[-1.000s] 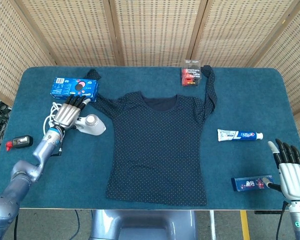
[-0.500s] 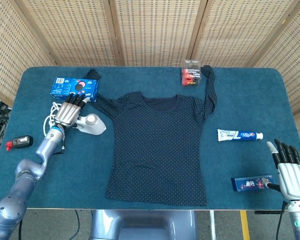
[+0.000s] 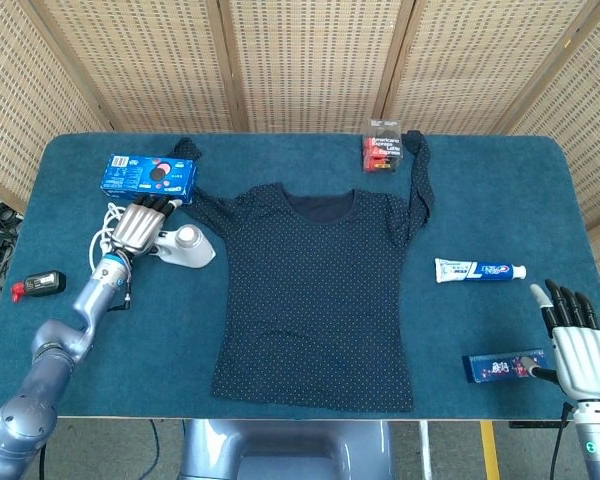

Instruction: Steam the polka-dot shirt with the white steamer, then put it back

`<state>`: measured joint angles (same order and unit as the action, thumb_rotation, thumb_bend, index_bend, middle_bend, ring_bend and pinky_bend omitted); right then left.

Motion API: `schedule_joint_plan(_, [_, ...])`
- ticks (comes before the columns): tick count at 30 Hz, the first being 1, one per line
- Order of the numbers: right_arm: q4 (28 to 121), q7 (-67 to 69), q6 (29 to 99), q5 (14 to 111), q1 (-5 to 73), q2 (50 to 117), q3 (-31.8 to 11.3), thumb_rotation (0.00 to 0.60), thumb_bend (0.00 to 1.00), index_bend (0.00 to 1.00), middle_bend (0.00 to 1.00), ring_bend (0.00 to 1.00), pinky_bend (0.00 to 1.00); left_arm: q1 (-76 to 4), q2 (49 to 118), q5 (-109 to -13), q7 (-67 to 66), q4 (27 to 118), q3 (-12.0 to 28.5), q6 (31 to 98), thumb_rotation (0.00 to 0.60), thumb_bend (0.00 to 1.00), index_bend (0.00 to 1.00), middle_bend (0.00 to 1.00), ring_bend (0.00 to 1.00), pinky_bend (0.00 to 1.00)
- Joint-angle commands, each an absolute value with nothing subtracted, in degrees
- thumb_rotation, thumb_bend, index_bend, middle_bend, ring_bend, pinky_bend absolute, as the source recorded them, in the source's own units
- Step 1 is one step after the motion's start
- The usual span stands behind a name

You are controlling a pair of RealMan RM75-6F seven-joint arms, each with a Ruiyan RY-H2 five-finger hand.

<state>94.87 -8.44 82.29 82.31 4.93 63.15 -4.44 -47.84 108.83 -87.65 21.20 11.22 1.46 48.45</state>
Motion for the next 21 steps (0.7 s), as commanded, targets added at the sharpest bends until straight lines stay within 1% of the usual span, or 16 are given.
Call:
schedule_joint_plan(1, [94.88,-8.54,82.25,82.39,4.96,63.21,-4.36,0.6,0.0,0.02,0.0,0.0,0.0,-47.64,108.83,-87.87,21.36,11.05,1.18,48.76,0.6,0.45,0.53,0.41,0.42,0.49])
schedule_joint_plan(3, [94.94,-8.55,82.25,82.47,4.97,63.22,-4.31,0.6,0.0,0.02,0.0,0.0,0.0,-47.6,108.85,-87.86,21.43,11.02,1.12,48.62,0.6,0.45,0.58,0.44,0.45,0.53])
schedule_joint_plan(7, [95.04,-8.63,82.35,82.58,4.94,63.23,-4.25,0.6,0.0,0.02,0.0,0.0,0.0,-47.52,108.93,-87.81,21.46,11.05,1.03,48.16,0.6,0.45,0.63,0.47,0.47,0.56])
schedule_joint_plan(10, [95.09,-8.65,82.39,82.66,4.93,63.24,-4.2,0.6,0.0,0.02,0.0,0.0,0.0,-47.4,108.92,-87.6,21.69,11.19,1.15,48.16,0.6,0.46,0.71,0.52,0.51,0.62])
schedule_joint_plan(13, [95.09,-8.68,82.37,82.69,4.95,63.26,-4.17,0.6,0.0,0.02,0.0,0.0,0.0,-47.13,108.87,-87.37,21.94,11.28,1.33,48.68,0.6,0.48,0.88,0.6,0.57,0.72])
schedule_joint_plan(15, [95.09,-8.65,82.38,82.71,4.96,63.25,-4.17,0.6,0.0,0.02,0.0,0.0,0.0,-46.91,108.83,-87.21,21.95,11.24,1.45,49.06,0.6,0.52,0.96,0.66,0.61,0.78])
schedule_joint_plan(18, [95.14,-8.55,82.43,82.8,4.97,63.21,-4.14,0.6,0.0,0.02,0.0,0.0,0.0,-46.47,108.7,-86.74,22.13,11.29,1.82,49.59,0.6,0.56,1.0,0.73,0.67,0.84])
schedule_joint_plan(21, [95.23,-8.5,82.6,82.97,4.91,63.14,-4.09,0.6,0.0,0.02,0.0,0.0,0.0,-46.27,108.38,-86.27,22.49,11.47,2.22,49.74,0.6,0.56,1.0,0.76,0.69,0.86])
